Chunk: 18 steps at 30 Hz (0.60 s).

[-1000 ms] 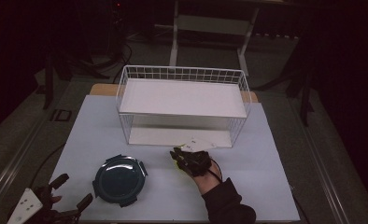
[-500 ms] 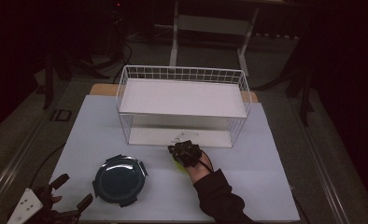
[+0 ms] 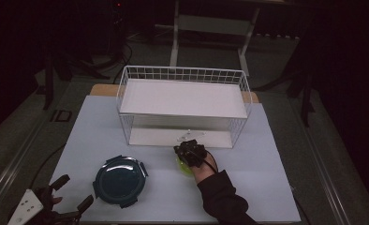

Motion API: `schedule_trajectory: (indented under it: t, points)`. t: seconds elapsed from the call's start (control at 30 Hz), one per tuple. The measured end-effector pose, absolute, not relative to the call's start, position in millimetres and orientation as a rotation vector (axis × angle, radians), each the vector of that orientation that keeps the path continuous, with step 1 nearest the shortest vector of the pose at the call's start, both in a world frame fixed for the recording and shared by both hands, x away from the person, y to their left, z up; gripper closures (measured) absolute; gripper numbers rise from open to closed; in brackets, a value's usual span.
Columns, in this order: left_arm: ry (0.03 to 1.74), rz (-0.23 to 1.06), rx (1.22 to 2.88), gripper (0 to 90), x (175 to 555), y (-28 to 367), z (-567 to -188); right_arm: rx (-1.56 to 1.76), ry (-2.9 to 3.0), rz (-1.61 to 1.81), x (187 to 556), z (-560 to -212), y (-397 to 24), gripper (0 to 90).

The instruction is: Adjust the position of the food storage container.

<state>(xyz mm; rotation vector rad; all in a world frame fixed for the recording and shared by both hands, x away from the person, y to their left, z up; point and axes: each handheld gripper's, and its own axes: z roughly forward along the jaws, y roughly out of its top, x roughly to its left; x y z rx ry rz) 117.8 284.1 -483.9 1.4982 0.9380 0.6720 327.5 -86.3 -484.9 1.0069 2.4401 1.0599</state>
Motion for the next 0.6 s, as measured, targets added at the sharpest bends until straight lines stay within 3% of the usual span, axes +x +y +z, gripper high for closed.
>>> schedule_trajectory:
  t: [0.6]
  points:
    - [0.938,0.673,1.507,0.0,118.2,282.5,-484.2,1.053,2.413,1.053,317.4,-484.7,-129.4,89.8]
